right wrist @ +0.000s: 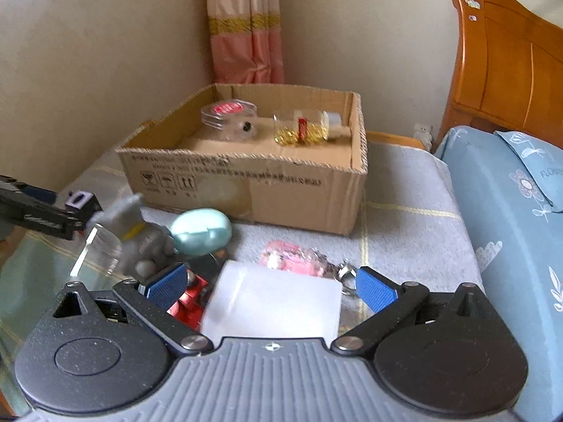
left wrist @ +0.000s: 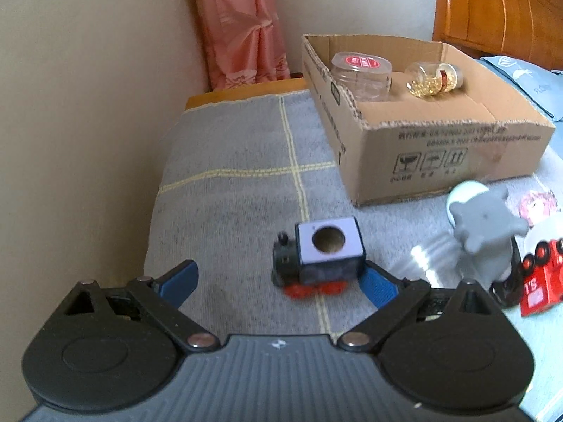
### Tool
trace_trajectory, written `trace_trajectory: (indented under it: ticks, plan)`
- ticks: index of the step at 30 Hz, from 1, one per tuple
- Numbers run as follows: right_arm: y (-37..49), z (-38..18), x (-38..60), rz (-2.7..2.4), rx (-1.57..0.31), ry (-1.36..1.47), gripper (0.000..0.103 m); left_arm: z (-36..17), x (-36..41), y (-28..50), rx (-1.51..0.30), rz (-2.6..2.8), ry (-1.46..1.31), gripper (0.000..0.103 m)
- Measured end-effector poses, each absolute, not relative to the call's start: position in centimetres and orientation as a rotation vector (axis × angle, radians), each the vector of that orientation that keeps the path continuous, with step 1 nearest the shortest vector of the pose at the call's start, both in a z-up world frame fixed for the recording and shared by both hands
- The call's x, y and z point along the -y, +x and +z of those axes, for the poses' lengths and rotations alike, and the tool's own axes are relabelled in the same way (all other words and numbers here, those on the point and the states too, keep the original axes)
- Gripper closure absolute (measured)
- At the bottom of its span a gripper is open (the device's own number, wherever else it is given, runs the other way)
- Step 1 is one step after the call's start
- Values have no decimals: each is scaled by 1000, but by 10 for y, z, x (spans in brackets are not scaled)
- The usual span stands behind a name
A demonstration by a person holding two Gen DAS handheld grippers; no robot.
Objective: Organize rigid objects
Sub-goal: 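Move the left tool to the toy train while the right tool approaches the white bottle, then grasp the toy train with the left tool while the right tool grasps the white bottle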
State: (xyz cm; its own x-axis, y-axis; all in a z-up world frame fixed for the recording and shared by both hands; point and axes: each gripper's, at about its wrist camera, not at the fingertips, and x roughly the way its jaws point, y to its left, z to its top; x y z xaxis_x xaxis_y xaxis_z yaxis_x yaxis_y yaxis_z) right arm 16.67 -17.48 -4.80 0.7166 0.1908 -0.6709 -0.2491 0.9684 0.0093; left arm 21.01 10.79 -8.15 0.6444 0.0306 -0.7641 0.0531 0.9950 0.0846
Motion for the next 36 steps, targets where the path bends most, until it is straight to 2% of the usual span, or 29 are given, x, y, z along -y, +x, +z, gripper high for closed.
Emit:
trace_trajectory:
  ticks: [17, 30, 36]
  plan:
    - [152, -57, 192, 266, -798, -48, 0, -86, -106, 209, -885, 0, 43, 6]
    - [157, -79, 199, 199, -839, -59, 0, -49, -110, 182, -913, -11, 95, 5]
    - [154, -93, 199, 200, -849, -114, 0, -79, -102, 183, -936, -6, 71, 3]
